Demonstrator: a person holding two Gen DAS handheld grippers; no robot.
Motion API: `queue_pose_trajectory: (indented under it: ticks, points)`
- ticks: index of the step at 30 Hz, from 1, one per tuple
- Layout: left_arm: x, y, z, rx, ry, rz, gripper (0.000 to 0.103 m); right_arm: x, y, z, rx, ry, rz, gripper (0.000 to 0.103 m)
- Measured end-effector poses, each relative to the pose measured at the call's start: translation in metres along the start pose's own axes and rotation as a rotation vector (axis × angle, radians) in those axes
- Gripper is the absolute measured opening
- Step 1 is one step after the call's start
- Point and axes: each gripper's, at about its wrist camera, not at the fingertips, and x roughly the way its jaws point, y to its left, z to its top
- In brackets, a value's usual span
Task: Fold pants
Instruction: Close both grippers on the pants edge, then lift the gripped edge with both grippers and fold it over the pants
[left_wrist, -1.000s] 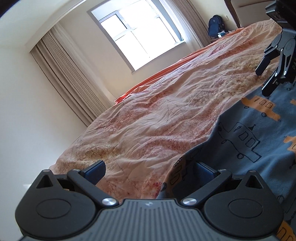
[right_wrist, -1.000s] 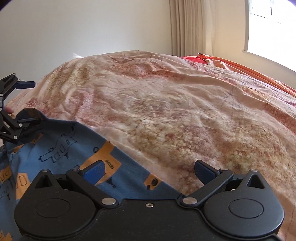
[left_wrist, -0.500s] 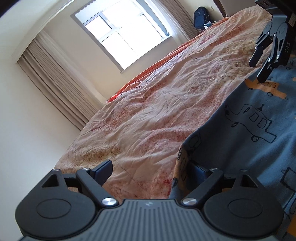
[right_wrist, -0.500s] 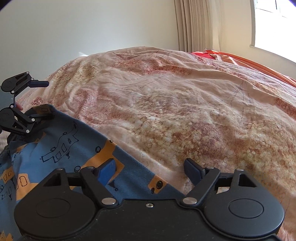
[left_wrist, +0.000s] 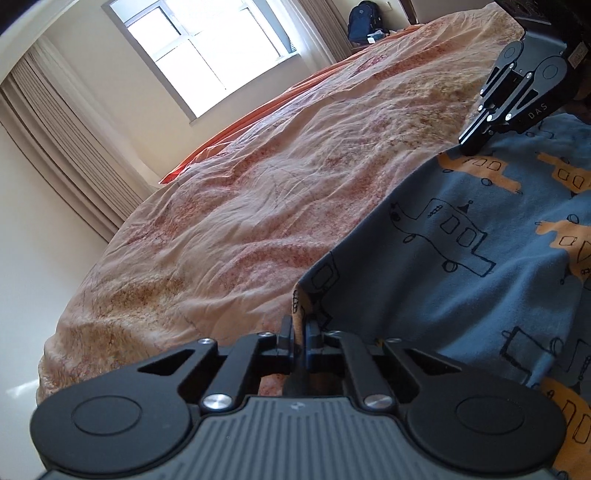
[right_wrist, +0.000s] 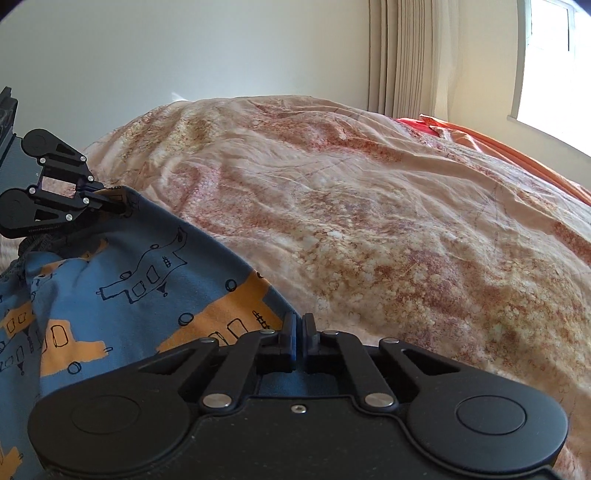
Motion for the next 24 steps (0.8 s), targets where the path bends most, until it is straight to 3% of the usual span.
queue_pose_trajectory:
  ticks: [7,14,24]
  points:
    - [-0.035,0.004,-0.001,-0.105,-0.061,0.060,0.000,-0.045,0.033,0.000,-0.053,-0.104,-0.085,0.000]
    - [-0.105,-0.015,-0.024,-0.094,-0.281,0.142,0.000,-0.128,0.080,-0.008,-0.081,-0.223,-0.154,0.000]
    - [-0.190,-0.066,-0.084,-0.023,-0.463,0.185,0.000,-0.209,0.173,-0.080,-0.097,-0.277,-0.210,0.000]
